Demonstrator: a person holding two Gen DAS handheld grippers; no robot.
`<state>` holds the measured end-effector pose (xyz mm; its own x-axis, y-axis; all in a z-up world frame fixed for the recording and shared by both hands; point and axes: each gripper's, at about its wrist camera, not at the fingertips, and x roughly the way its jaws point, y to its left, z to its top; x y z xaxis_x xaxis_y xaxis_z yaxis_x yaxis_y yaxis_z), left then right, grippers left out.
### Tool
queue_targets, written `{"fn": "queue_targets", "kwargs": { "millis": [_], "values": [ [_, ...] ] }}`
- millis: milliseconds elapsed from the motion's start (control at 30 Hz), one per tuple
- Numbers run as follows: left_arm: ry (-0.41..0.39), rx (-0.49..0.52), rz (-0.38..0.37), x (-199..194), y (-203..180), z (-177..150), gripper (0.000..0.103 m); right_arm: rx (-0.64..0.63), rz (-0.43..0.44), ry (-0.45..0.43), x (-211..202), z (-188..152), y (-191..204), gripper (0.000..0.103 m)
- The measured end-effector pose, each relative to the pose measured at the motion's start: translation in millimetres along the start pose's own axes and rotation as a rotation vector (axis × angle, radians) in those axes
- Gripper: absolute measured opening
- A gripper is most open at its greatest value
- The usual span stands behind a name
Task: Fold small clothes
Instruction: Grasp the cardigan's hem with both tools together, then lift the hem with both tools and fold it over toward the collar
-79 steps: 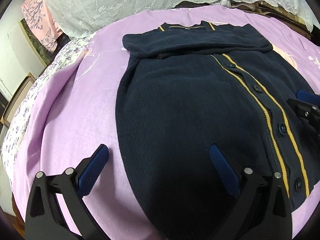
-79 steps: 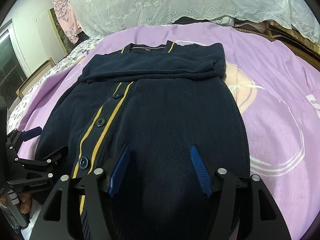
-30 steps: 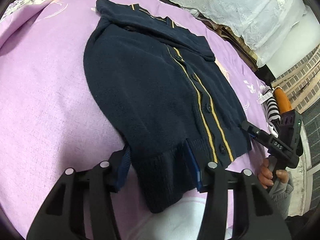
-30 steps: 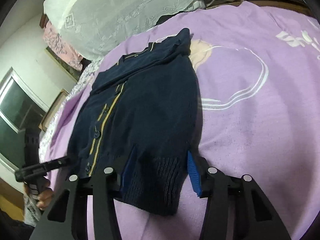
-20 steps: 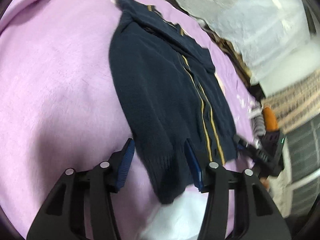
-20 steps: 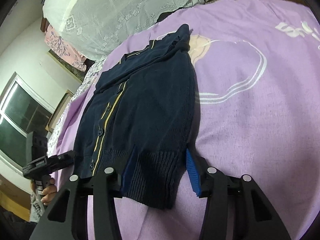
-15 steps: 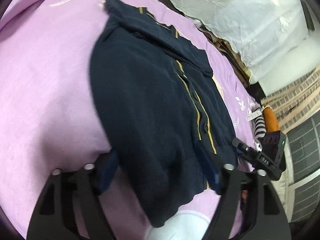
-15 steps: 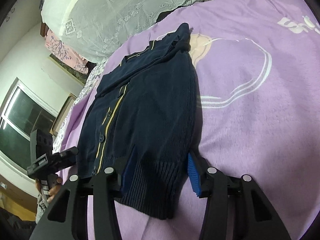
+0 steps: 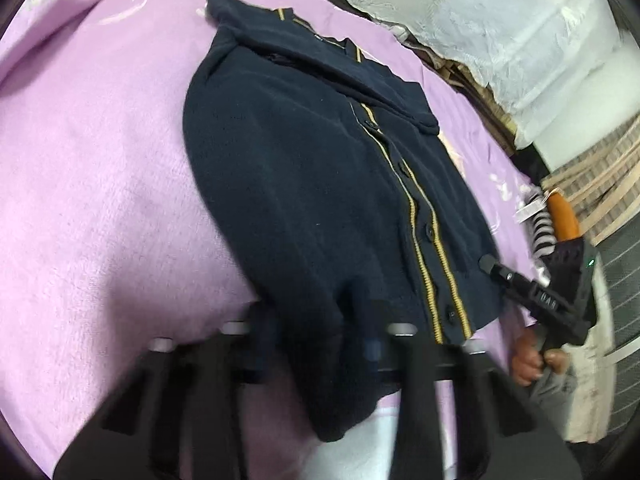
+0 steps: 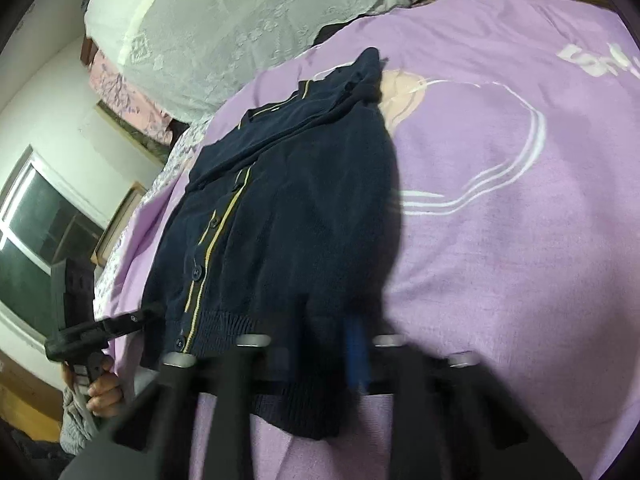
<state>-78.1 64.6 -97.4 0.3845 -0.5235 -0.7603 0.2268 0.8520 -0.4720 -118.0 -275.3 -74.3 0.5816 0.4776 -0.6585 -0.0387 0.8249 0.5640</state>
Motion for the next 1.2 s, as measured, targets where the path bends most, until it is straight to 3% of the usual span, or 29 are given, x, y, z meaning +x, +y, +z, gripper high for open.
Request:
{"fn": "queue_targets", "kwargs": {
  "millis": [133,267,467,633,700,733,1200],
  "values": [
    [-0.046,-0.026,-0.025,-19,6,-1,0.010,-0.046,0.004,-0.046,-13,-1,16,0.011],
    [-0.098,0.003,0.005,-42,4,-3,0.009,-0.077,0.023,-0.038,-19,-4,29,0.011],
    [-0.034,-0.018,0.042,-33,17,-12,0.010,-0.056,0.019,0.036,-9,-23,26,0.011],
    [-0.013,-0.045,0.026,-25,21,-15,0.024,-0.037,0.028,0.058,-3,-21,24,0.015],
    [-0.009,-0.023,0.046,-24,16,-15,0.022,-0.047,0.017,0.056,-2,-23,27,0.014],
    [-0.013,-0.005,0.052,-26,13,-15,0.012,-0.052,0.014,0.050,-3,-23,28,0.013],
    [-0.103,0.100,0.083,-49,-14,17,0.010,-0.080,0.051,-0.044,-22,12,53,0.012]
  ]
}}
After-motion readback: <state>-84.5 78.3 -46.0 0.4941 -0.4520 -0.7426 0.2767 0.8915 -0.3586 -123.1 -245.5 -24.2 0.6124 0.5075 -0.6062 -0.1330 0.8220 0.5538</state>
